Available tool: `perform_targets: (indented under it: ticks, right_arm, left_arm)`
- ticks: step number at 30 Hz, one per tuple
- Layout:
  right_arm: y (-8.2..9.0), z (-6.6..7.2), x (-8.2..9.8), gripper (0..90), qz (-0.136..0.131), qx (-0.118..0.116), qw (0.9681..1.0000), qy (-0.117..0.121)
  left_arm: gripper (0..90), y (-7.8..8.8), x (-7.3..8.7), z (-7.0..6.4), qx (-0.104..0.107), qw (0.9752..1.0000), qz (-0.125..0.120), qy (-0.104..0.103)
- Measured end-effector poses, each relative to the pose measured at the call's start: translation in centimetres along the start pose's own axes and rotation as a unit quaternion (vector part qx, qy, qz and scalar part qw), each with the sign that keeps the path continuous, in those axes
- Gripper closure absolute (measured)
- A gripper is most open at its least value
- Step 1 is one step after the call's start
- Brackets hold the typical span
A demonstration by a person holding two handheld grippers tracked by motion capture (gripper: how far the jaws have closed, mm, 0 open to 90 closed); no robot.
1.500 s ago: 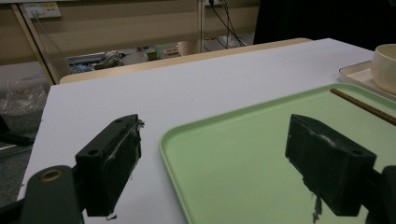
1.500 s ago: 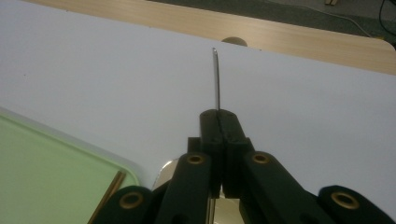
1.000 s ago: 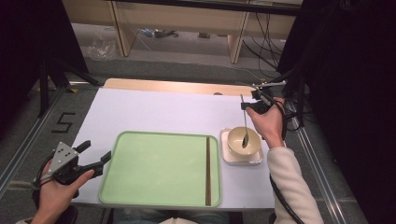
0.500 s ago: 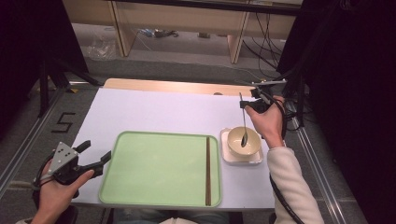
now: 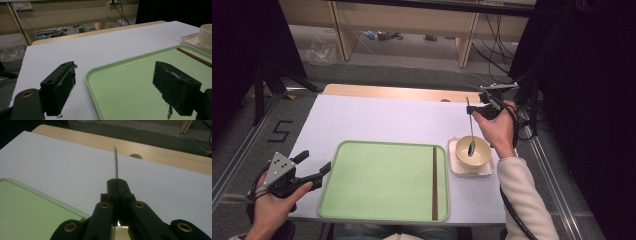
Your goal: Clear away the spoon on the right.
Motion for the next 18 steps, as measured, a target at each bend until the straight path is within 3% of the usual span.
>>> perform_targets:
  ticks: [6,10,18]
  right_arm:
    - [-0.2,0.5,0.0,90.0,0.000,-0.005,1.0000,-0.001]
    - [-0.2,1.0,0.0,90.0,0.014,-0.017,0.9997,-0.011]
    - [-0.7,2.3,0.3,90.0,0.032,-0.027,0.9991,-0.006]
  left_arm:
    - [17.8,0.0,0.0,0.0,0.001,1.0000,0.000,0.000]
    - [17.8,0.0,0.0,0.0,0.001,1.0000,0.000,0.000]
    - [17.8,0.0,0.0,0.0,0.001,1.0000,0.000,0.000]
Point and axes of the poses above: each handheld gripper's, and its own axes: y roughly backward along the jaws, x roughly out of its underside, z roughly to its left, the point moved 4 cm from there along -y, roughly forward along the jaws, and after that the axes turned 5 degrees about x, right-handed, at the moved point
